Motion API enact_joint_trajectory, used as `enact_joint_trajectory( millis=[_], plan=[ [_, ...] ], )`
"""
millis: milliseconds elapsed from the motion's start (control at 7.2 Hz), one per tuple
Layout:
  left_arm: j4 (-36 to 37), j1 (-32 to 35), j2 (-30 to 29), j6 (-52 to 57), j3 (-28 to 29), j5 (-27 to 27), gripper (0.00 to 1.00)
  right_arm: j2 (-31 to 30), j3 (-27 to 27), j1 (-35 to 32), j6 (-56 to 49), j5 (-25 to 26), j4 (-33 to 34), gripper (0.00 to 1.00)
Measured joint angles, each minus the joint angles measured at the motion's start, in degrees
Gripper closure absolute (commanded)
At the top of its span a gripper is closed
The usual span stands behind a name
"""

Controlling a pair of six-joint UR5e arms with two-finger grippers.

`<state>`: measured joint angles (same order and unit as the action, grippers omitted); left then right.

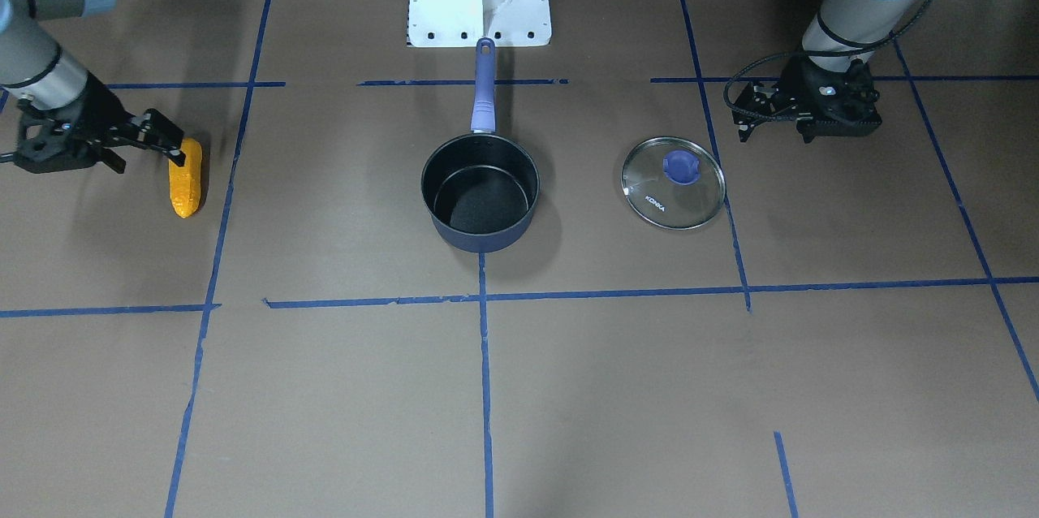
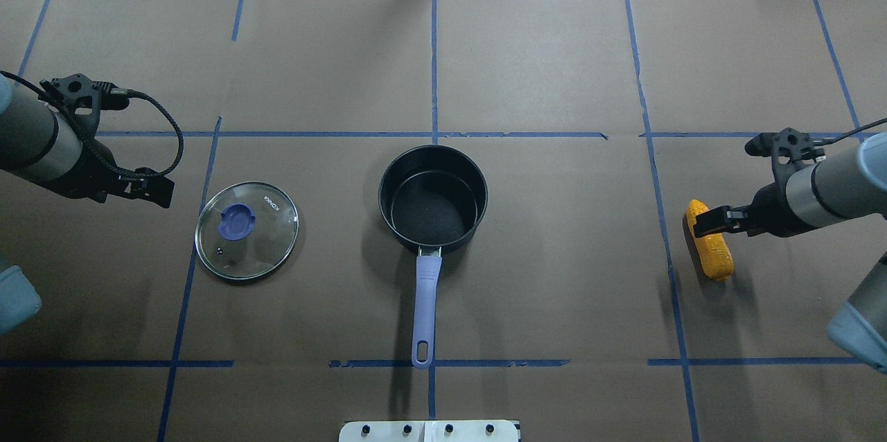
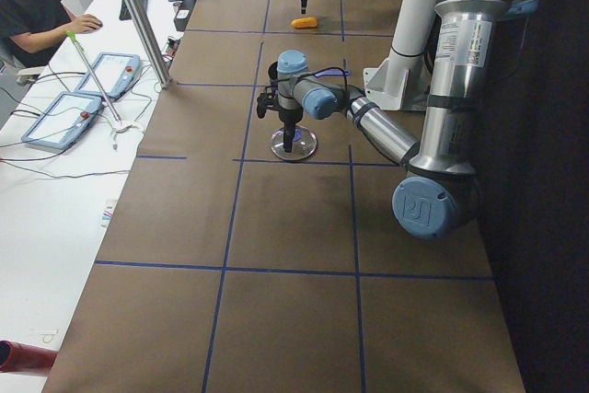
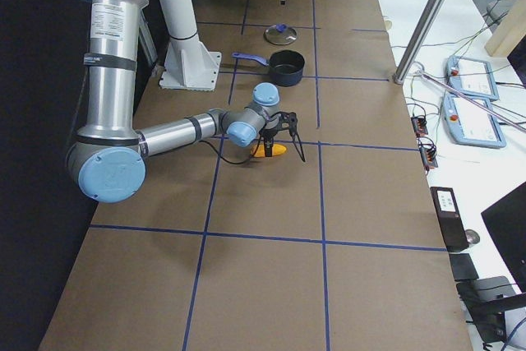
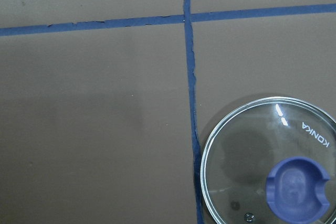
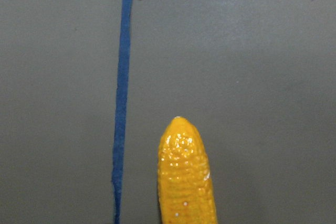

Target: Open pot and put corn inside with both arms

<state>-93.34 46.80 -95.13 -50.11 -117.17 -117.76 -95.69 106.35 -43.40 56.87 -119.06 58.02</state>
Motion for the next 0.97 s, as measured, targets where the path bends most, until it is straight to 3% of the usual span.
enact_joint_trajectory(
  millis=[139, 417, 556, 694, 972],
  plan=[
    [0.0, 0.0, 0.1, 0.0, 0.0, 0.0, 0.0, 0.3, -0.4, 1.9, 0.1, 1.8, 0.0, 0.11],
    [0.0, 0.0, 0.1, 0.1, 0.2, 0.0, 0.0, 0.1, -0.7, 3.2, -0.3, 3.1, 0.1, 0.74],
    [0.0, 0.0, 0.1, 0.1, 0.2, 0.0, 0.0, 0.0, -0.8, 3.4, -0.3, 3.2, 0.2, 0.91],
    [0.0, 0.0, 0.1, 0.1, 0.2, 0.0, 0.0, 0.0, -1.0, 3.4, -0.4, 3.3, 0.3, 1.0],
    [0.0, 0.1, 0.1, 0.1, 0.0, 0.0, 0.0, 0.1, -1.0, 3.4, -0.3, 3.0, 0.4, 1.0]
  ],
)
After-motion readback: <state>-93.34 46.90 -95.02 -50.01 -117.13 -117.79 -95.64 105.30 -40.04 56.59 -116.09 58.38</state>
